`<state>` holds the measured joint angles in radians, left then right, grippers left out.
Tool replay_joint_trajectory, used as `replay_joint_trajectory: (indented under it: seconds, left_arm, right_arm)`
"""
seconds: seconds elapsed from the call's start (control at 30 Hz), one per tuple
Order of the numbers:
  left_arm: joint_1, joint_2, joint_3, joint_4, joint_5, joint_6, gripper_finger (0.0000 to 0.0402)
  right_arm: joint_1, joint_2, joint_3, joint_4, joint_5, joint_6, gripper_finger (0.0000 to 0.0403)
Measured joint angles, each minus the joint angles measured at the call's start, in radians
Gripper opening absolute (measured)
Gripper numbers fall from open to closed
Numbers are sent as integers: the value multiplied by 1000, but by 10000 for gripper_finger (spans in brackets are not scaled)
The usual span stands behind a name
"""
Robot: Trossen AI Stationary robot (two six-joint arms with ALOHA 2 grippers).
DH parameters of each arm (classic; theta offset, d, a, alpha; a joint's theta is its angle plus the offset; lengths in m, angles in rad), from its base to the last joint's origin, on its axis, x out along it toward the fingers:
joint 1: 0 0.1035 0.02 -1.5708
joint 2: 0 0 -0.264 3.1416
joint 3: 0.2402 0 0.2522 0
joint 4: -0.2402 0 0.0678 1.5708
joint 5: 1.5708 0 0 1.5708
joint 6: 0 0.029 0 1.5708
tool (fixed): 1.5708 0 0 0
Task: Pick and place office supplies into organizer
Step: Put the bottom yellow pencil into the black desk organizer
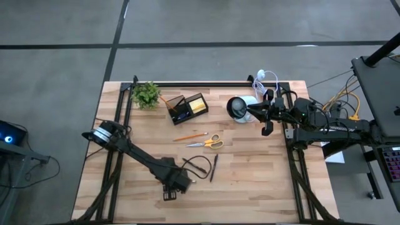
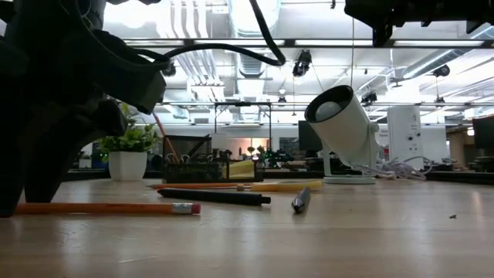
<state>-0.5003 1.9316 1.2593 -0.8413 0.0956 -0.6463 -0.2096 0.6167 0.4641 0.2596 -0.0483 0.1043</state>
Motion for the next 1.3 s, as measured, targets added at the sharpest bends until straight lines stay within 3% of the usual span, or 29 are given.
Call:
replay_joint_trajectory:
  seconds: [0.4,1.3]
  left_arm:
    - [1,4,-28,20,-17,8,10]
    - [2,-100,-28,55,-79,-1,3]
  right_arm:
    - [0,0,0,6,21,0,59]
    - [0,0,0,7,53,-10,59]
